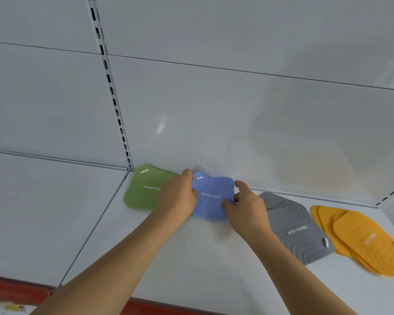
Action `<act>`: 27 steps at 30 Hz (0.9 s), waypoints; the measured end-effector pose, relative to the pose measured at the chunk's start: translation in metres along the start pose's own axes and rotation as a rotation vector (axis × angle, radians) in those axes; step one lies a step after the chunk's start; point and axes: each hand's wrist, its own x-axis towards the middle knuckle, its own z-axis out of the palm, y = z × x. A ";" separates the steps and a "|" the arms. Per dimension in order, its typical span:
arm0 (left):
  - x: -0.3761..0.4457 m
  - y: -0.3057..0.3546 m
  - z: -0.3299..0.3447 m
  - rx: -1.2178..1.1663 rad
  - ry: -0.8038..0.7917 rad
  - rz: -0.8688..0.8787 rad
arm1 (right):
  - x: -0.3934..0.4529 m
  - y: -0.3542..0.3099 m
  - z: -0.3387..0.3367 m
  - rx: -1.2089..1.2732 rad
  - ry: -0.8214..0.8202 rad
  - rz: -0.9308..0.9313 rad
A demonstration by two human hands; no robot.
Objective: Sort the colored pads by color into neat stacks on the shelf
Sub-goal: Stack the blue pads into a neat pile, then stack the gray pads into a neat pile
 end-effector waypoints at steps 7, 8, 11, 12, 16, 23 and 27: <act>-0.006 -0.003 0.008 0.441 0.038 0.167 | -0.006 0.009 0.012 -0.271 0.066 -0.158; -0.008 -0.003 0.009 0.477 0.053 0.196 | -0.006 0.012 0.014 -0.320 0.084 -0.178; -0.009 -0.006 0.012 0.533 0.070 0.210 | -0.006 0.021 0.024 -0.484 0.180 -0.223; -0.008 -0.009 0.016 0.540 0.097 0.221 | -0.006 0.023 0.026 -0.520 0.214 -0.235; -0.006 -0.013 0.022 0.541 0.134 0.283 | -0.008 0.026 0.027 -0.565 0.299 -0.300; -0.009 -0.003 0.017 0.456 0.160 0.346 | -0.009 0.025 0.015 -0.545 0.188 -0.305; -0.019 0.027 0.017 0.346 0.125 0.496 | -0.017 0.039 -0.020 -0.531 0.240 -0.344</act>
